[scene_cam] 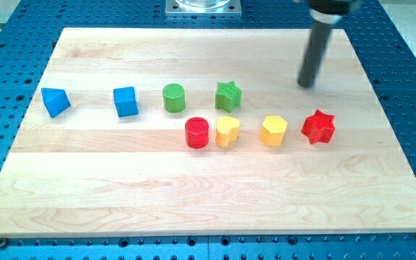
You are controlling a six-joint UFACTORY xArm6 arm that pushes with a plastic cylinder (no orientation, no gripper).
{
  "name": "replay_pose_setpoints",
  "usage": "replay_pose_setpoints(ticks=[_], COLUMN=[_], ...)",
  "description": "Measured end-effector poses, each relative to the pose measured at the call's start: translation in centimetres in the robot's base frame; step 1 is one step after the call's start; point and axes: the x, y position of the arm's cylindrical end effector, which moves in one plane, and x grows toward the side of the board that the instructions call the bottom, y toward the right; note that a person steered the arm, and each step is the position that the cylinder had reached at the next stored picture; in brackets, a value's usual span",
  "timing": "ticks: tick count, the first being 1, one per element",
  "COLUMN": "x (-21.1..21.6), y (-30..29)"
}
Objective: Push the red star into the hexagon
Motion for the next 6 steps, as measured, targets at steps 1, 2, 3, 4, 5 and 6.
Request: replay_pose_setpoints(ticks=[1,2,3,4,5,6], x=[2.4,5.1,5.7,5.7,6.2,6.4], y=[2.8,4.8,3.1,-1.1,-2.9,5.7])
